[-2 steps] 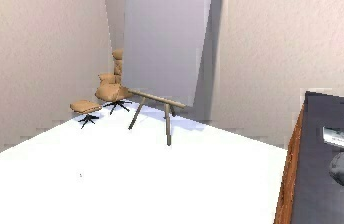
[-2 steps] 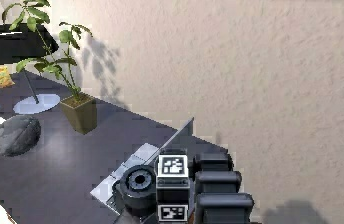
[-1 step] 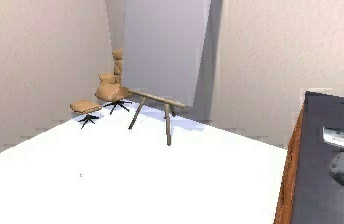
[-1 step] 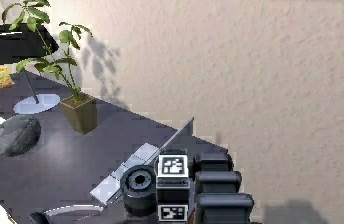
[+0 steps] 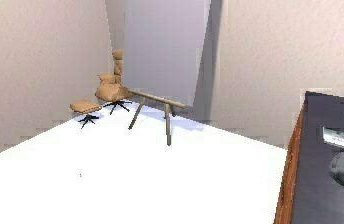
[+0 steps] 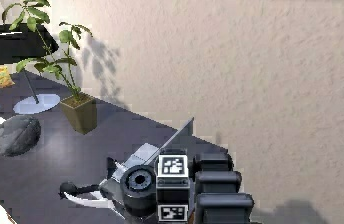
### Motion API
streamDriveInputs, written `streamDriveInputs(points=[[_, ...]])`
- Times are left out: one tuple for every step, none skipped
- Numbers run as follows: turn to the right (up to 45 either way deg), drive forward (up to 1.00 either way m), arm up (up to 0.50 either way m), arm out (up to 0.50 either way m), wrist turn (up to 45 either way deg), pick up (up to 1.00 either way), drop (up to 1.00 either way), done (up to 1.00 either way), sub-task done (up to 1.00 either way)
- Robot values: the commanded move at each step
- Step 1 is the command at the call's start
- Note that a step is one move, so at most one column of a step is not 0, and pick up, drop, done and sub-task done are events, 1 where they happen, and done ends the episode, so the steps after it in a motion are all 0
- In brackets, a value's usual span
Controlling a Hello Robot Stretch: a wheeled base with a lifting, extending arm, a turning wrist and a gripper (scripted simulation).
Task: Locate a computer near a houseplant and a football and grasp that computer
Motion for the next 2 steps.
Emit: streamDriveInputs(points=[[0.0, 0.00, 0.00, 0.00, 27.0, 0.00, 0.00, 0.00, 0.00], [0.0, 0.00, -0.30, 0.00, 0.0, 0.00, 0.00, 0.00, 0.00]])
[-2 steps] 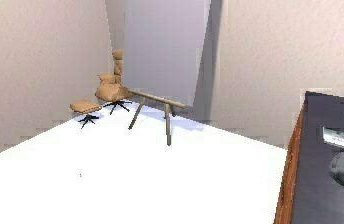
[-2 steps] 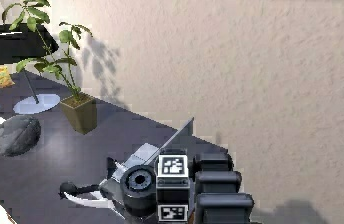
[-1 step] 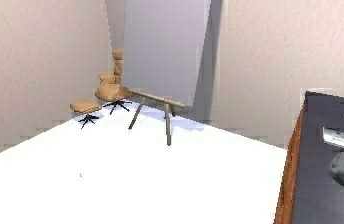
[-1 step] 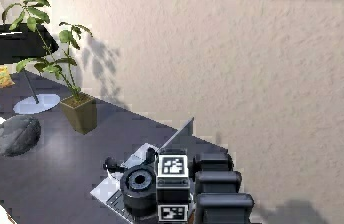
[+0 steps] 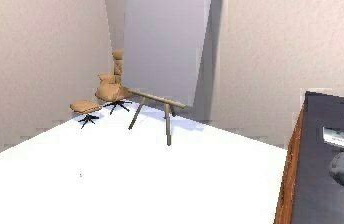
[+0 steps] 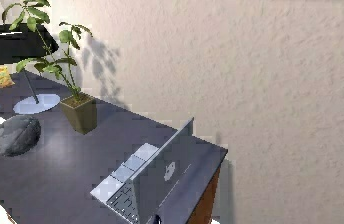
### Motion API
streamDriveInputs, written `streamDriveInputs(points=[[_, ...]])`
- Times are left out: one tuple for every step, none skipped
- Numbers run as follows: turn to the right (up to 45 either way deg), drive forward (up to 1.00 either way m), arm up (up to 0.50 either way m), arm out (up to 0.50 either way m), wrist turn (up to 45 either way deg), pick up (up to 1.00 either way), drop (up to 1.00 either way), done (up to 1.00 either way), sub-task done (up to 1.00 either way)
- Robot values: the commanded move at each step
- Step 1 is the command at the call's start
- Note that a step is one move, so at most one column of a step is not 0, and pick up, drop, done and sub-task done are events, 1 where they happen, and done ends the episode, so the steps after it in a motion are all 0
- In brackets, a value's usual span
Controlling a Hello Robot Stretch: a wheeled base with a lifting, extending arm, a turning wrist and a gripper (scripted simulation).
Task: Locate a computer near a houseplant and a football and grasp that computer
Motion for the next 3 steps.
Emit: streamDriveInputs(points=[[0.0, 0.00, 0.00, 0.00, 0.0, 1.00, 0.00, 0.00, 0.00], [0.0, 0.00, 0.10, 0.00, 0.0, 0.00, 0.00, 0.00, 0.00], [0.0, 0.00, 0.00, 0.00, 0.0, 0.00, 0.00, 1.00, 0.00]])
